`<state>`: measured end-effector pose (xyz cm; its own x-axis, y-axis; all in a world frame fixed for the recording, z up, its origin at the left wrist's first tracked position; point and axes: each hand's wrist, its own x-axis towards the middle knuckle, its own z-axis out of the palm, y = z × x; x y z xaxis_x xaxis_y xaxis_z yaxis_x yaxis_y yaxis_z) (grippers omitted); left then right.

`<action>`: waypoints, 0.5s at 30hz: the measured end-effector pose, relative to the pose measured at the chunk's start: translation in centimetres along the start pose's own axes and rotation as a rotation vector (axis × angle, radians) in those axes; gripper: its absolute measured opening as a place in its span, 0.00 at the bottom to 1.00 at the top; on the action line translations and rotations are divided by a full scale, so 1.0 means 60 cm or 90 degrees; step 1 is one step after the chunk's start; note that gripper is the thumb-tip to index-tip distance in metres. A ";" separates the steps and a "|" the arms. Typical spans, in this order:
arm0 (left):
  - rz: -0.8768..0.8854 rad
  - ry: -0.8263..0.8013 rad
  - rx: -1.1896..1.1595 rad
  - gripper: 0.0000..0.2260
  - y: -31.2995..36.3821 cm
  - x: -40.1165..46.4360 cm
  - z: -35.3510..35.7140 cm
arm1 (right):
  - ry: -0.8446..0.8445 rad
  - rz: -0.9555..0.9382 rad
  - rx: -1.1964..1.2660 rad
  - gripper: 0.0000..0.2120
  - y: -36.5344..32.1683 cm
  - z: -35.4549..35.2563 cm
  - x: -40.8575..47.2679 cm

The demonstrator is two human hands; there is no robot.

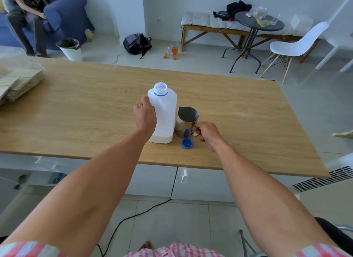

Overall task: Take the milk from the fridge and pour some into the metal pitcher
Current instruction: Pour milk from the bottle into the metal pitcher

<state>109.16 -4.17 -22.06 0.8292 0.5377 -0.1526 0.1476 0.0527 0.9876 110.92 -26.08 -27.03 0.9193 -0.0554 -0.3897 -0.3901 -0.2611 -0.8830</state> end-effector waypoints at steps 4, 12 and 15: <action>0.031 -0.009 0.032 0.19 0.017 -0.002 -0.003 | 0.017 0.030 0.020 0.10 -0.009 0.007 -0.007; 0.169 0.001 0.298 0.21 0.070 0.011 -0.001 | 0.013 0.080 0.047 0.12 -0.022 0.012 -0.014; 0.217 -0.025 0.409 0.21 0.082 0.021 0.004 | 0.010 0.087 0.042 0.12 -0.024 0.010 -0.015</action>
<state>111.06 -3.46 -17.38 0.9025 0.4050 0.1462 0.1555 -0.6232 0.7664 110.65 -25.09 -25.54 0.8576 -0.1008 -0.5043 -0.5142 -0.1856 -0.8373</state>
